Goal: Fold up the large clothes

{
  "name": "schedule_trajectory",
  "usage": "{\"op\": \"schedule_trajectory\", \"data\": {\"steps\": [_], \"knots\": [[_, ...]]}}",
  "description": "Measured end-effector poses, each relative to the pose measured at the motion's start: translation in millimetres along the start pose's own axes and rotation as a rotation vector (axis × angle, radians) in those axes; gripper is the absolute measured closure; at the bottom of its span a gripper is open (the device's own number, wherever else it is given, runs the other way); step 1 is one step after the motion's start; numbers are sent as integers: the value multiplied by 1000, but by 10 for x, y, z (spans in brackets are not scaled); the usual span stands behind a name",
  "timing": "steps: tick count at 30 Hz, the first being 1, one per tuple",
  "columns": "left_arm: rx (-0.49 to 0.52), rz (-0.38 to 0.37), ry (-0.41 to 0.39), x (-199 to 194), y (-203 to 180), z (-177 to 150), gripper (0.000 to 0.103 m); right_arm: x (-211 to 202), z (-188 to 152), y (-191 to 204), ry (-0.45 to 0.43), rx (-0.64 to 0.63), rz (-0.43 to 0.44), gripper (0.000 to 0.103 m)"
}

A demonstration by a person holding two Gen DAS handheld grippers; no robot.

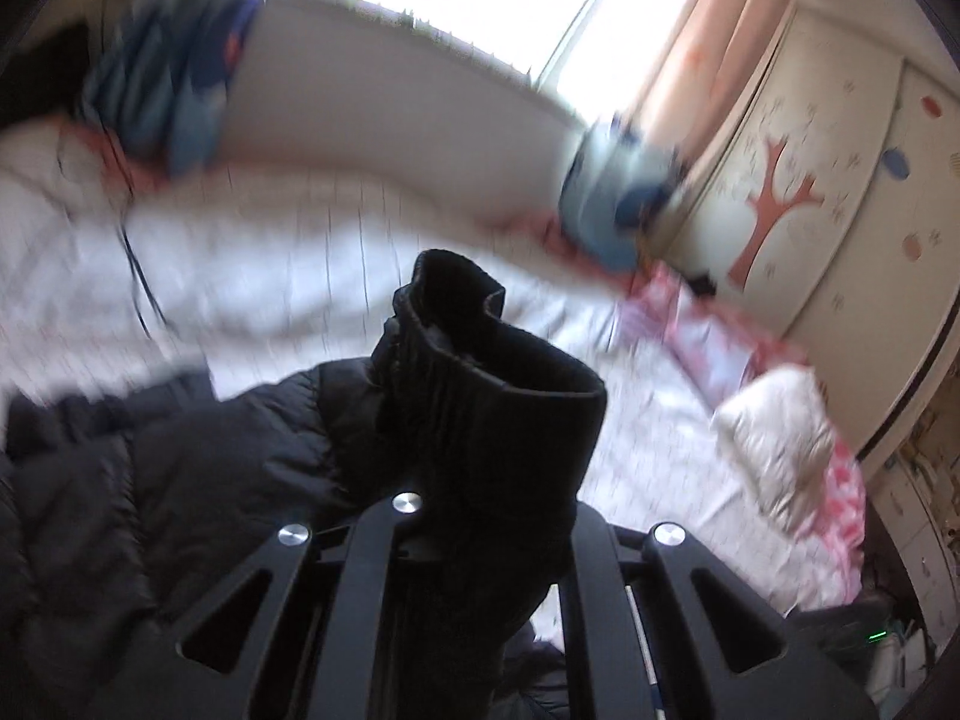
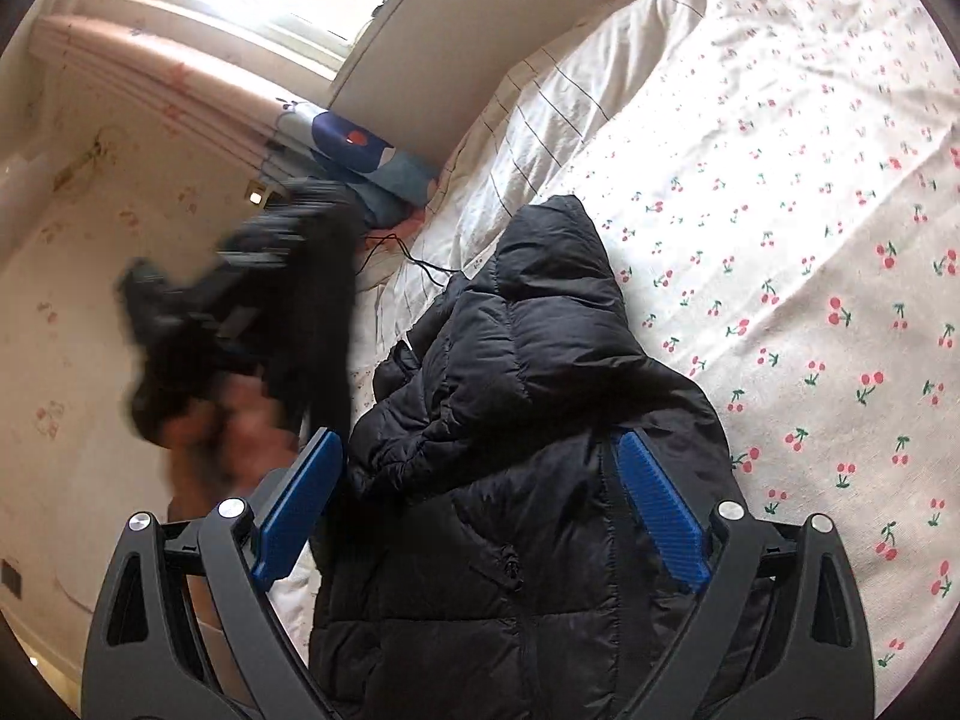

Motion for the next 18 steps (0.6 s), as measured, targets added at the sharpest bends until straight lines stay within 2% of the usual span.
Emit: {"op": "schedule_trajectory", "data": {"steps": [5, 7, 8, 9, 10, 11, 12, 15, 18], "knots": [[-23, 36, 131, 550, 127, -548, 94, 55, -27, -63, 13, 26, 8, 13], [-23, 56, 167, 670, 153, -678, 89, 87, -39, -92, 20, 41, 18, 13], [-22, 63, 181, 687, 173, -709, 78, 106, -44, -117, 24, 56, 28, 13], [-16, 77, 191, 677, 189, -714, 58, 118, -44, -135, 23, 65, 35, 13], [1, 99, 198, 653, 187, -708, 48, 125, -38, -143, 21, 69, 37, 13], [22, 114, 202, 636, 176, -709, 30, 130, -32, -150, 17, 71, 38, 13], [47, 138, 202, 598, 170, -697, 22, 136, -25, -158, 14, 70, 40, 13], [111, 193, 205, 387, 122, -595, 14, 171, -3, -169, 8, 75, 53, 13], [129, 233, 204, -35, 212, -497, 14, 254, 65, -154, 9, 66, 58, 13]]}}
Point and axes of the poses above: each gripper's, at about its wrist camera, not at the fingertips, and x roughly the way its jaws point, y to its left, z to its top, the point moved 4 cm from there along x, roughly the way its jaws point, and after that the axes turned 4 degrees about z, right-handed, at the moved point
